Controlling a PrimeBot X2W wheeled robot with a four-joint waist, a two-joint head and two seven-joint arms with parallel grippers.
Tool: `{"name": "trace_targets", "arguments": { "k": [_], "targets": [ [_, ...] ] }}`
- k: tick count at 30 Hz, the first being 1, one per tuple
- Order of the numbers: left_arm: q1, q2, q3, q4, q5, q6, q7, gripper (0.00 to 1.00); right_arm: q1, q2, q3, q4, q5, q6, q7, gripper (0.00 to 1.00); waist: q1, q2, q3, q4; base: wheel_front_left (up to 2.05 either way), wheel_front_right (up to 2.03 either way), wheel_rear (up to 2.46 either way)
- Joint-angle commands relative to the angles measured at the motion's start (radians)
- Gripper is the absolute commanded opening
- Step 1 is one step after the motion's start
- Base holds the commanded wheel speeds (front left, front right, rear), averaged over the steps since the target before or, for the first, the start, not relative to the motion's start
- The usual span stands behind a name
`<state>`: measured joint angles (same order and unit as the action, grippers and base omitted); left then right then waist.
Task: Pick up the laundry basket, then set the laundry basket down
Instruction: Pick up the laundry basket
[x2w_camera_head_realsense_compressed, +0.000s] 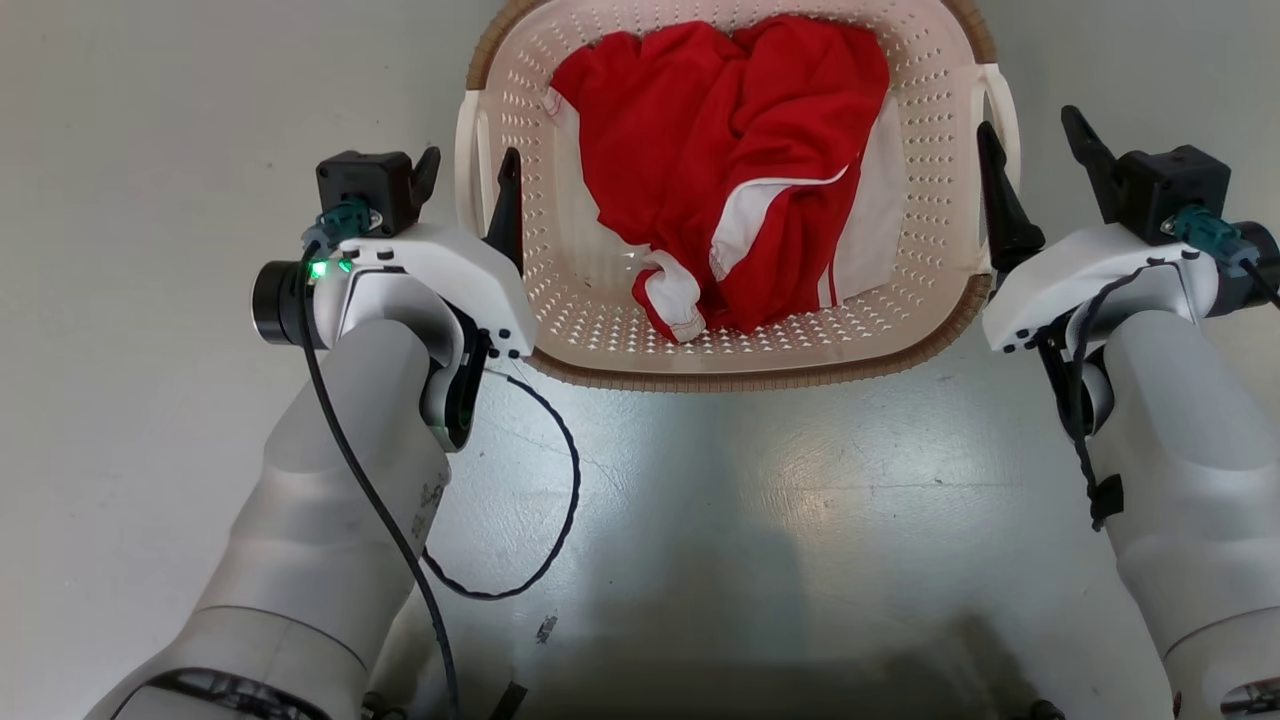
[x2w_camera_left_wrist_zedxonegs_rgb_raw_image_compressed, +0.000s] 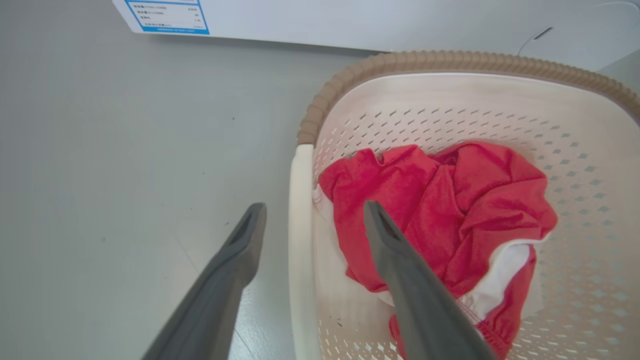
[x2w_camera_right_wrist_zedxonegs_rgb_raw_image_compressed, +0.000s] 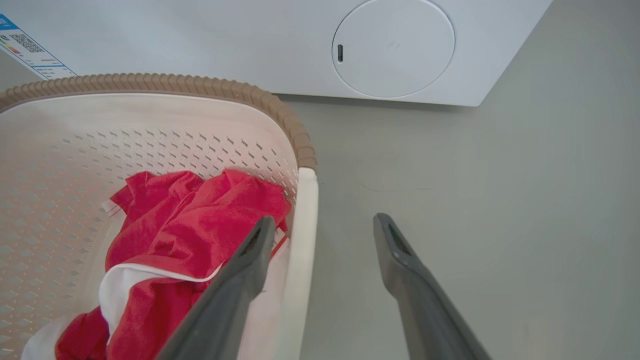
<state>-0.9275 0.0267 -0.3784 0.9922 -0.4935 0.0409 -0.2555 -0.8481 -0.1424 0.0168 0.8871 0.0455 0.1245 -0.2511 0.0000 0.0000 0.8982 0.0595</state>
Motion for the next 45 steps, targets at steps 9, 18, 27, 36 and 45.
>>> {"name": "trace_targets", "arguments": {
  "k": [9,18,27,36,45],
  "targets": [
    [-0.056,0.023,-0.035,0.094,-0.036,-0.011,-0.006,1.00,-0.005,0.034,0.036,0.031,0.009,0.006,-0.011,1.00,0.0000,0.0000,0.026,-0.002,0.00,0.00,0.00],
    [-0.122,0.023,-0.101,0.186,-0.082,-0.032,0.037,1.00,-0.037,0.045,0.053,0.080,0.017,0.006,-0.011,1.00,0.0000,0.0000,0.036,-0.012,0.00,0.00,0.00],
    [-0.150,0.023,-0.152,0.221,-0.116,-0.030,0.059,1.00,-0.057,0.048,0.066,0.121,0.023,0.006,-0.011,1.00,0.0000,0.0000,0.039,-0.016,0.00,0.00,0.00],
    [-0.154,0.023,-0.189,0.234,-0.148,-0.026,0.053,1.00,-0.070,0.051,0.076,0.148,0.029,0.006,-0.011,1.00,0.0000,0.0000,0.042,-0.014,0.00,0.00,0.00],
    [-0.164,0.023,-0.213,0.243,-0.173,-0.020,0.044,1.00,-0.078,0.056,0.080,0.163,0.033,0.006,-0.011,1.00,0.0000,0.0000,0.049,-0.015,0.00,0.00,0.00]
  ]
}}
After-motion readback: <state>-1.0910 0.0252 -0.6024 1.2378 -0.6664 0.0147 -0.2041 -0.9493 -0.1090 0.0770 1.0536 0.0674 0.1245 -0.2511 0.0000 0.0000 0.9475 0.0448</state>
